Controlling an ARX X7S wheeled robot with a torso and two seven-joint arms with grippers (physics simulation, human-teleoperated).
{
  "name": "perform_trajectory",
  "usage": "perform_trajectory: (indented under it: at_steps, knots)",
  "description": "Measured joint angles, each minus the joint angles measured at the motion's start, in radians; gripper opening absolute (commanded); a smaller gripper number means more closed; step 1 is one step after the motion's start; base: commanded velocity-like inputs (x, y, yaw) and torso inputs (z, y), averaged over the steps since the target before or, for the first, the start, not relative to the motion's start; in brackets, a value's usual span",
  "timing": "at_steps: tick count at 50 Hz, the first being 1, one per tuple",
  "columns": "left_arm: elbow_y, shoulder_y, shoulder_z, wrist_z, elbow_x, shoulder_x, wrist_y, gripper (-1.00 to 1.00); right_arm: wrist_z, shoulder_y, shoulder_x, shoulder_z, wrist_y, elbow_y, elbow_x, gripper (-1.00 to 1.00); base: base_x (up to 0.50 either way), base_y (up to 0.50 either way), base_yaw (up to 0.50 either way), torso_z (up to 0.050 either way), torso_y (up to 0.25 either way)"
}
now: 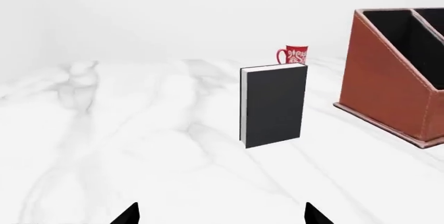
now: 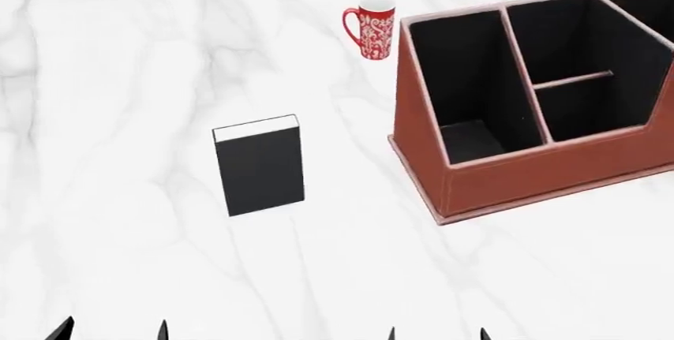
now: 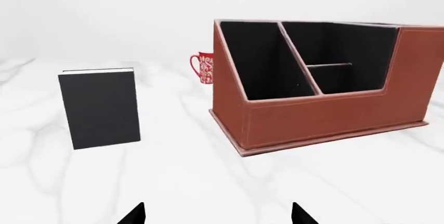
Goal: Pick up the book and place it in the right compartment of the caddy.
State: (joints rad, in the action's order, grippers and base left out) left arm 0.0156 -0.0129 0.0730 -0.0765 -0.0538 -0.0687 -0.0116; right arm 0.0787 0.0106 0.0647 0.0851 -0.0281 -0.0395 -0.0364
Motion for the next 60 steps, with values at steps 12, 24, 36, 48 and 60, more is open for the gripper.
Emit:
perform_trajectory:
  at_steps: [12, 24, 36, 48, 60]
  knots:
    - [0.014, -0.007, 0.024, -0.020, -0.014, -0.018, -0.006, 1.00, 0.032, 0.000, 0.017, 0.020, -0.006, 0.001, -0.010, 1.00, 0.00, -0.15, 0.00, 0.000, 0.000]
    - [0.015, -0.017, 0.045, -0.034, -0.031, -0.029, -0.022, 1.00, 0.068, -0.009, 0.030, 0.031, -0.038, 0.000, -0.020, 1.00, 0.00, -0.13, 0.00, 0.000, 0.000]
    - [-0.236, -0.154, 0.022, -0.060, -0.110, -0.070, -0.362, 1.00, 0.087, -0.149, 0.066, 0.009, -0.453, -0.265, -0.112, 1.00, 0.00, 0.00, 0.00, 0.000, 0.000]
    - [-0.430, -0.340, -0.003, -0.088, -0.167, -0.114, -0.655, 1.00, 0.106, -0.379, 0.097, -0.022, -0.805, -0.418, -0.188, 1.00, 0.00, 0.00, 0.00, 0.000, 0.000]
    - [-0.549, -0.367, -0.102, -0.144, -0.174, -0.162, -0.767, 1.00, 0.124, -0.526, 0.102, -0.052, -0.991, -0.479, -0.239, 1.00, 0.32, 0.00, 0.00, 0.000, 0.000]
